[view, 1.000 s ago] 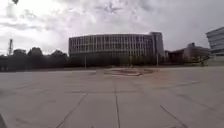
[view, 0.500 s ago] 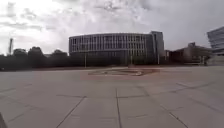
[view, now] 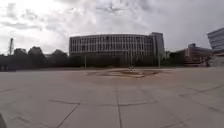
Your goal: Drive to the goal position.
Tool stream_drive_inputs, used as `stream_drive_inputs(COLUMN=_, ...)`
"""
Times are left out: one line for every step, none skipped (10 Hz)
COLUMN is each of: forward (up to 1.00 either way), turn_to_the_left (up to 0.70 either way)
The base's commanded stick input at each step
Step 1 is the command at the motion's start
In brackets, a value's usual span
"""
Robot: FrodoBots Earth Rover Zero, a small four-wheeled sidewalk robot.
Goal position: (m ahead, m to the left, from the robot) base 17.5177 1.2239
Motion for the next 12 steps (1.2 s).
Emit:
stream_drive_inputs(forward=0.7, turn_to_the_left=-0.01)
stream_drive_inputs(forward=0.7, turn_to_the_left=-0.01)
stream_drive_inputs(forward=0.7, turn_to_the_left=-0.01)
stream_drive_inputs(forward=0.7, turn_to_the_left=-0.01)
stream_drive_inputs(forward=0.7, turn_to_the_left=-0.01)
stream_drive_inputs(forward=0.7, turn_to_the_left=-0.01)
stream_drive_inputs(forward=0.7, turn_to_the_left=-0.01)
stream_drive_inputs(forward=0.7, turn_to_the_left=-0.01)
stream_drive_inputs(forward=0.7, turn_to_the_left=-0.01)
stream_drive_inputs(forward=0.7, turn_to_the_left=-0.01)
stream_drive_inputs(forward=0.7, turn_to_the_left=-0.01)
stream_drive_inputs(forward=0.7, turn_to_the_left=-0.01)
